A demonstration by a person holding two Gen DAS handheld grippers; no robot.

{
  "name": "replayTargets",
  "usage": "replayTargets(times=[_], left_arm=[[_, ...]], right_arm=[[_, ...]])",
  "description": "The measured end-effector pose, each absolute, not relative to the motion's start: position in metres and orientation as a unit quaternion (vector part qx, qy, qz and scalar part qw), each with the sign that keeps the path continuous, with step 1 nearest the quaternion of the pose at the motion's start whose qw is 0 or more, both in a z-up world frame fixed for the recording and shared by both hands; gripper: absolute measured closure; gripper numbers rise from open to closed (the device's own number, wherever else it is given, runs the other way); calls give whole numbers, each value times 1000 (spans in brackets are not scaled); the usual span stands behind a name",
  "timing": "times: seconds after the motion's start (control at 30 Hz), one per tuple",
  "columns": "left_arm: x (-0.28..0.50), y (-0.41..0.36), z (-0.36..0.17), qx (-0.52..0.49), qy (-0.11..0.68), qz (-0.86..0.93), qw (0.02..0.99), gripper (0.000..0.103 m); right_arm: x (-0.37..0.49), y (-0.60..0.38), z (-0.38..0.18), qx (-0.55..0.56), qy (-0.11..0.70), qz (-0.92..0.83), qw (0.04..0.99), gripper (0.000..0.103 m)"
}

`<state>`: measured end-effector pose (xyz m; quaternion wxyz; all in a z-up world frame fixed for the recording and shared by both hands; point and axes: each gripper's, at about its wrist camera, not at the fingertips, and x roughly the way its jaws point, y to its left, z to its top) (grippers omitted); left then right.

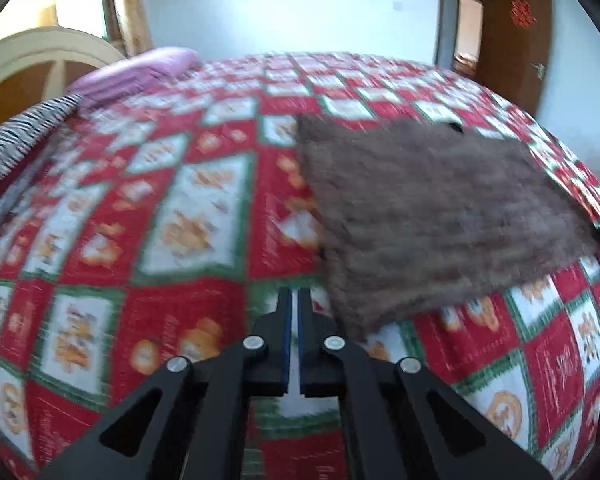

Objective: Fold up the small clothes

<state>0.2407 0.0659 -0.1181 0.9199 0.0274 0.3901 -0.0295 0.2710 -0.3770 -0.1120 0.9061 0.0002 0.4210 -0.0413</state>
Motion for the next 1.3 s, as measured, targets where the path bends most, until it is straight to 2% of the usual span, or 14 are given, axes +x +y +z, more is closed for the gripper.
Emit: replayTargets(times=[0.03, 0.07, 0.1, 0.13, 0.27, 0.37, 0.4, 0.47, 0.53, 0.6, 0.7, 0.83, 1.07, 1.3], left_arm=[[242, 69, -112, 29, 380, -17, 924, 82], [244, 72, -102, 26, 367, -4, 930, 72], [246, 73, -96, 22, 357, 1, 934, 51], [250, 72, -88, 18, 343, 7, 939, 40], [278, 43, -83, 58, 334, 21, 940, 36], [304, 20, -103, 113, 353, 46, 928, 35], [309, 17, -111, 129, 367, 62, 919, 35], [311, 20, -129, 136, 400, 68, 904, 35], [299, 26, -136, 135, 399, 66, 905, 25], [282, 23, -138, 160, 394, 65, 903, 18], [275, 24, -137, 161, 386, 60, 906, 18], [284, 38, -138, 120, 405, 66, 904, 5], [283, 42, -141, 93, 413, 59, 904, 3], [282, 44, -141, 81, 418, 50, 904, 3]], right_arm=[[271, -370, -104, -10, 409, -41, 911, 40], [271, -362, -96, -13, 393, -33, 919, 36], [274, -352, -87, -14, 381, -17, 924, 36], [281, -335, -79, -18, 375, 7, 927, 36], [315, -275, -79, -24, 380, 95, 920, 37], [332, -239, -106, -35, 420, 117, 900, 61], [333, -233, -115, -35, 434, 122, 892, 63], [322, -219, -143, -46, 474, 133, 869, 63], [293, -211, -148, -84, 443, 127, 883, 63], [284, -215, -146, -75, 449, 133, 880, 63], [287, -212, -139, -81, 459, 139, 874, 63], [303, -195, -119, -62, 417, 153, 894, 63], [343, -152, -144, -68, 441, 169, 879, 63], [313, -150, -152, -71, 435, 174, 881, 62]])
